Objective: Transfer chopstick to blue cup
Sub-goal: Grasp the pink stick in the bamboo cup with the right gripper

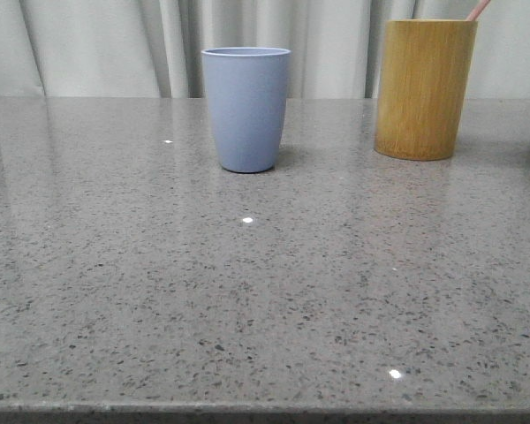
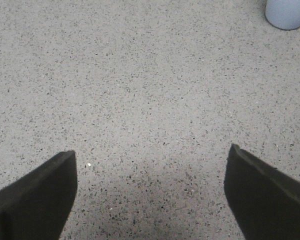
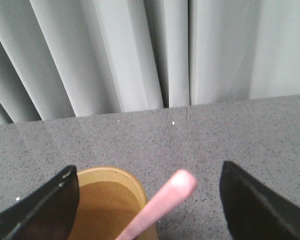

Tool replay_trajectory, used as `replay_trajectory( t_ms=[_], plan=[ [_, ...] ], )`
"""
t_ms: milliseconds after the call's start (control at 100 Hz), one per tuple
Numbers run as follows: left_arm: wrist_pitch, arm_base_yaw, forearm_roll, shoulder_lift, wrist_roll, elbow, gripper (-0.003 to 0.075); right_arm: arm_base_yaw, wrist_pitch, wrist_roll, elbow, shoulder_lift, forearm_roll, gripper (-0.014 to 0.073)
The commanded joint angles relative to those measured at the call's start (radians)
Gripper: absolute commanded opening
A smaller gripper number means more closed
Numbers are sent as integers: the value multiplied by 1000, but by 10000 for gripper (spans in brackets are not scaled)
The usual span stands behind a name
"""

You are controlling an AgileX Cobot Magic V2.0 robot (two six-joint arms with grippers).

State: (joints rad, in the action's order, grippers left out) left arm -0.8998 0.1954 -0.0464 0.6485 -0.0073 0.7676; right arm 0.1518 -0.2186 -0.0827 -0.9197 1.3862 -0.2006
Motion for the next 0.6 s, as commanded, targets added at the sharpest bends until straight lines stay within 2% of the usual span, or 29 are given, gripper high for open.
replay_trajectory(
  t_ms=[0,130,400,590],
  plan=[
    [62,-5,-10,0,-9,26,588,1,-65,-12,-37,-21,0,580],
    [60,-5,-10,0,-9,26,588,1,-65,-12,-37,-21,0,560],
    [60,-5,-10,0,-9,26,588,1,-65,-12,-37,-21,0,234],
    [60,-5,-10,0,-9,26,588,1,-86,-12,-37,-21,0,138]
  ],
)
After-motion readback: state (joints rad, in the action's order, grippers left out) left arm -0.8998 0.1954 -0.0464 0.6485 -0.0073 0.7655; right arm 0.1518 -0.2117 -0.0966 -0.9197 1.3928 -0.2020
